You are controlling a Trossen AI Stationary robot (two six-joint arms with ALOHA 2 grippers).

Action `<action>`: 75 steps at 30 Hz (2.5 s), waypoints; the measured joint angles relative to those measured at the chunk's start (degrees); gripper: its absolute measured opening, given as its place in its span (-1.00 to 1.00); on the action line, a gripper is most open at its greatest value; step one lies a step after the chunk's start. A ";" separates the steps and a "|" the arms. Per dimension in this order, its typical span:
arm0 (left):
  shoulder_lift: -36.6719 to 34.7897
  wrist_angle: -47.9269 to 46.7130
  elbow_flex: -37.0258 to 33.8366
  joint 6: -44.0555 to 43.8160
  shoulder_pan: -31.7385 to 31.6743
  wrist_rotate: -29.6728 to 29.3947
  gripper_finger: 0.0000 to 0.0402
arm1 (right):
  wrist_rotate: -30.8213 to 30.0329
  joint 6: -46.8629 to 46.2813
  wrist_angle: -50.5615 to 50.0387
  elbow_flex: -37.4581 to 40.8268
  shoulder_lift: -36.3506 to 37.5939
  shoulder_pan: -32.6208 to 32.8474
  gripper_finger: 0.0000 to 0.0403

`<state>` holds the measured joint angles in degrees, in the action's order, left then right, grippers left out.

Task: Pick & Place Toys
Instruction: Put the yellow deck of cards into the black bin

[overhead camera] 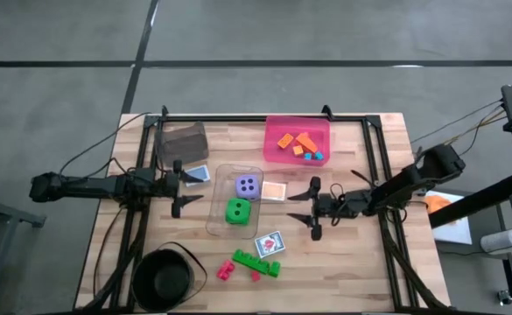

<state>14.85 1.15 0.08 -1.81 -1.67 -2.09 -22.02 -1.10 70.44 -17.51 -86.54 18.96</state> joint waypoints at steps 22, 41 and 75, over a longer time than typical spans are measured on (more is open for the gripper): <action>0.00 7.27 0.00 -19.61 0.09 -0.02 0.28 | -0.04 1.11 0.06 -6.81 -9.65 -0.98 0.15; -0.02 2.16 0.00 -19.86 0.13 0.46 0.28 | -0.47 1.11 -0.19 -6.74 -9.96 -1.22 0.15; 0.02 11.62 0.00 -0.97 0.09 -3.30 0.28 | -2.38 7.97 -1.12 -12.86 -15.26 -8.72 0.15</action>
<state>14.87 12.77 0.08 -2.78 -1.58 -5.38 -24.40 6.87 69.32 -30.37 -101.80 10.24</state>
